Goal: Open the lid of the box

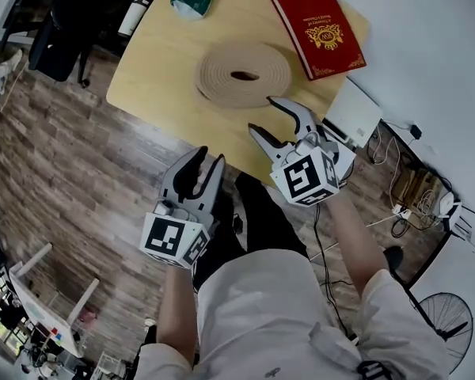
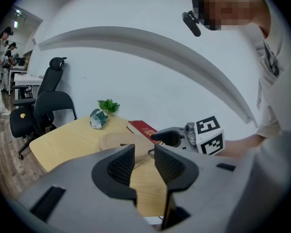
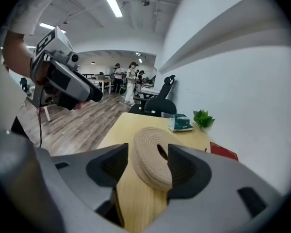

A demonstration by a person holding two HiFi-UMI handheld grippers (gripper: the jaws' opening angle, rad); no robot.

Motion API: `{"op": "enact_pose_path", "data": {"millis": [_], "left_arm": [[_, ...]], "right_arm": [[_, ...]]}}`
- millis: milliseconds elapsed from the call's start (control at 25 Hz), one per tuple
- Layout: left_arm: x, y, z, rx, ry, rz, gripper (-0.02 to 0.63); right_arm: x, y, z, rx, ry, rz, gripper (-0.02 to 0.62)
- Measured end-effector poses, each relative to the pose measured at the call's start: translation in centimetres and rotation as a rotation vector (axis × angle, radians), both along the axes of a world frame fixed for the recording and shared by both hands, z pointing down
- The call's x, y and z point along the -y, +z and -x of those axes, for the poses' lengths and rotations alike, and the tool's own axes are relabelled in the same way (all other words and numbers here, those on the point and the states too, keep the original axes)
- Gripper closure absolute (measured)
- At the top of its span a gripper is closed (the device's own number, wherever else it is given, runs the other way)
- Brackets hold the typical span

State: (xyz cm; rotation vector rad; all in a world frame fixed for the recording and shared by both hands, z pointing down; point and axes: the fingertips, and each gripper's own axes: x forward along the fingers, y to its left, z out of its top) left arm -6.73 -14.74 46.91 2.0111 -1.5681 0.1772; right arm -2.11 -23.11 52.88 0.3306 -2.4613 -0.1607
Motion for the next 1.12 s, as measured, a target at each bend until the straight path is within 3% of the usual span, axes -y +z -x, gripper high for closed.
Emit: {"op": "enact_pose_path", "data": {"millis": [320, 720, 1120], "left_arm": [[-0.5, 2.9, -0.1, -0.007, -0.023, 0.054, 0.491], [-1.0, 3.5, -0.2, -0.004, -0.039, 0.062, 0.491], [-1.5, 3.8, -0.3, -0.01, -0.03, 0.071, 0.491]], "right_arm": [[1.3, 3.6, 1.0, -0.088, -0.077, -0.11, 0.347], [2.3, 6.9, 1.6, -0.174, -0.113, -0.224, 0.347], [2.9, 7.7, 1.8, -0.196, -0.13, -0.237, 0.36]]}}
